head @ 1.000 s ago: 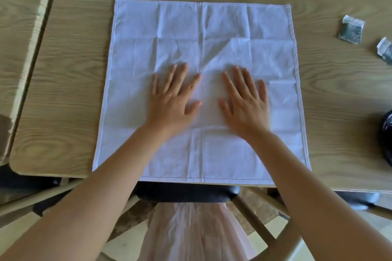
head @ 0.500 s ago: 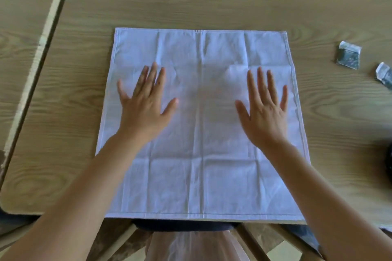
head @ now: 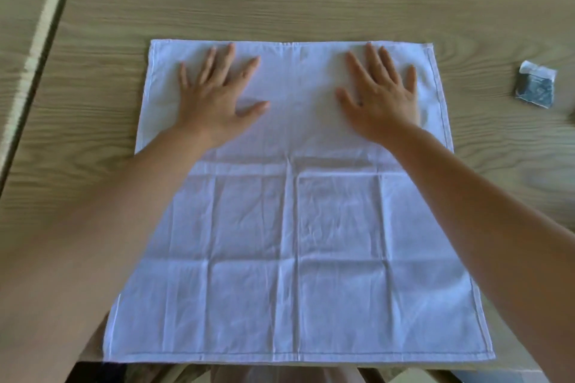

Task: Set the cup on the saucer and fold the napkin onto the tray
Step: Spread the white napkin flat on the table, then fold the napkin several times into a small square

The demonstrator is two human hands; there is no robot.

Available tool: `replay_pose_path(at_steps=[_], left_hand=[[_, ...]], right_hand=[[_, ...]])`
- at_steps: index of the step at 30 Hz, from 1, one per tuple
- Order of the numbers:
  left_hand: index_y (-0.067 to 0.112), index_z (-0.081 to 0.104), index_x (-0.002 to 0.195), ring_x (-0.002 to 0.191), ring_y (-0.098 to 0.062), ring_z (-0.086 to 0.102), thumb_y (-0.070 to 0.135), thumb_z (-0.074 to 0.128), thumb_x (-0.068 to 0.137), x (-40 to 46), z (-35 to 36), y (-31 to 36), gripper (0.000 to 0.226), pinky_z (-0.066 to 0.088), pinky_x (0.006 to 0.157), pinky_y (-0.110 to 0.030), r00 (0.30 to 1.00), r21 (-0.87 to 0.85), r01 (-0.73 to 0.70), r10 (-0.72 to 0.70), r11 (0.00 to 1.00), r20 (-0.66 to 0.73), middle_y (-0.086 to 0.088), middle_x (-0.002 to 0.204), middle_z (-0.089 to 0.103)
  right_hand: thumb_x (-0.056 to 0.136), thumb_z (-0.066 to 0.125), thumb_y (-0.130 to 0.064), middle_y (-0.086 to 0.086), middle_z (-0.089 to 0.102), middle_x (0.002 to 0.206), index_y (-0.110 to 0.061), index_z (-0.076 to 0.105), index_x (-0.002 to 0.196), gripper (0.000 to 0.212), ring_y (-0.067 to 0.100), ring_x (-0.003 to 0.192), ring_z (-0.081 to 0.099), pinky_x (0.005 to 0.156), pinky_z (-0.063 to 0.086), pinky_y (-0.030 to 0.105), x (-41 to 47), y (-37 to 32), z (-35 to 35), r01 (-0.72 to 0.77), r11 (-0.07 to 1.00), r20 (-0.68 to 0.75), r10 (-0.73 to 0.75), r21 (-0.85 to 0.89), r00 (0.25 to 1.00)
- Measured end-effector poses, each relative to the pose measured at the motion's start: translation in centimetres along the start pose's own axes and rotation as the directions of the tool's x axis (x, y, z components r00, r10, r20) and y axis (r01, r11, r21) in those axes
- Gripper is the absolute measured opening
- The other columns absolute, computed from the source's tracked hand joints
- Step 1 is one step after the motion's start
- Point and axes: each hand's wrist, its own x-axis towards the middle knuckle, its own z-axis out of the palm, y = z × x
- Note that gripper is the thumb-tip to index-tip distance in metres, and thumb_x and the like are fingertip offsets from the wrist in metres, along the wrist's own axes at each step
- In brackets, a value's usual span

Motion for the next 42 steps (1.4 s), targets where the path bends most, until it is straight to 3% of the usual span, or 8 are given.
replay_pose_path(at_steps=[6,11,14,19,25,29,39,42], left_hand=[[0.036,0.017,0.144,0.144,-0.024,0.008,0.076,0.020,0.071,-1.5,-0.5,-4.9,0.083,0.009,0.109,-0.062,0.995,0.013,0.076,-0.075,0.997,-0.060,-0.006,0.158,0.008],[0.033,0.010,0.146,0.145,-0.020,0.003,0.074,0.019,0.074,-1.7,-1.3,-4.9,0.083,0.001,0.109,-0.064,0.992,0.024,0.125,-0.125,0.992,-0.009,-0.005,0.158,0.001],[0.029,0.007,0.147,0.144,-0.022,0.006,0.067,0.020,0.082,-4.4,-2.2,-3.7,0.076,0.000,0.107,-0.065,0.995,0.014,0.023,-0.022,1.000,-0.101,-0.006,0.158,0.003],[0.021,0.017,0.146,0.142,-0.021,0.018,0.061,0.025,0.087,-14.0,-3.2,-0.1,0.072,0.012,0.108,-0.058,0.964,-0.016,-0.241,0.237,0.971,-0.122,-0.010,0.156,0.016],[0.013,0.039,0.138,0.128,-0.026,0.040,0.057,0.054,0.075,-25.3,-3.7,1.0,0.078,0.038,0.099,-0.051,0.927,-0.120,-0.357,0.367,0.926,0.073,-0.017,0.142,0.041],[0.011,0.048,0.133,0.124,-0.026,0.045,0.058,0.060,0.074,-29.2,-3.4,0.0,0.076,0.040,0.099,-0.050,0.908,-0.101,-0.375,0.387,0.922,0.164,-0.015,0.137,0.047],[0.004,0.065,0.112,0.115,-0.030,0.056,0.023,0.047,0.086,-31.0,-4.2,-0.5,0.037,0.050,0.090,-0.050,0.910,-0.145,-0.384,0.400,0.912,0.107,-0.016,0.125,0.059],[-0.001,0.070,0.101,0.110,-0.029,0.060,0.019,0.045,0.089,-31.1,-4.9,-0.4,0.034,0.048,0.097,-0.035,0.916,-0.273,-0.362,0.395,0.891,0.073,-0.015,0.116,0.064]], right_hand=[[0.087,0.026,-0.053,0.002,0.013,0.157,-0.027,0.016,0.145,0.065,0.016,0.143,0.010,0.114,0.008,0.044,-1.5,5.6,-1.1,-0.074,0.997,-0.069,0.073,-0.020,0.995],[0.092,0.033,-0.045,0.004,0.012,0.157,-0.021,0.014,0.146,0.062,0.017,0.144,0.005,0.115,0.001,0.050,-1.7,5.2,-1.4,-0.084,0.996,-0.114,0.084,0.005,0.990],[0.092,0.031,-0.043,0.007,0.011,0.157,-0.019,0.012,0.146,0.062,0.021,0.144,0.005,0.113,0.000,0.052,-4.1,4.2,-2.3,-0.008,1.000,-0.187,0.007,-0.005,0.982],[0.092,0.029,-0.046,0.006,0.009,0.156,-0.020,0.011,0.147,0.063,0.020,0.144,0.004,0.113,0.001,0.053,-13.4,1.6,-3.0,0.202,0.978,-0.068,-0.205,-0.042,0.976],[0.091,0.024,-0.053,0.012,0.013,0.155,-0.022,0.022,0.144,0.062,0.024,0.143,0.009,0.112,0.011,0.057,-25.3,2.4,-3.2,0.352,0.935,0.176,-0.341,-0.035,0.923],[0.082,0.042,-0.056,0.015,0.031,0.148,-0.024,0.033,0.139,0.067,0.023,0.138,0.022,0.109,0.021,0.056,-29.5,3.5,-3.4,0.439,0.898,0.239,-0.421,-0.024,0.875],[0.086,0.050,-0.022,0.020,0.059,0.123,-0.009,0.067,0.111,0.033,0.038,0.115,0.054,0.091,0.046,0.057,-30.9,4.1,-5.1,0.555,0.831,0.111,-0.555,0.032,0.824],[0.089,0.046,-0.017,0.018,0.063,0.118,-0.005,0.072,0.097,0.030,0.038,0.112,0.057,0.092,0.048,0.049,-30.7,4.3,-6.3,0.553,0.825,0.089,-0.563,0.117,0.822]])
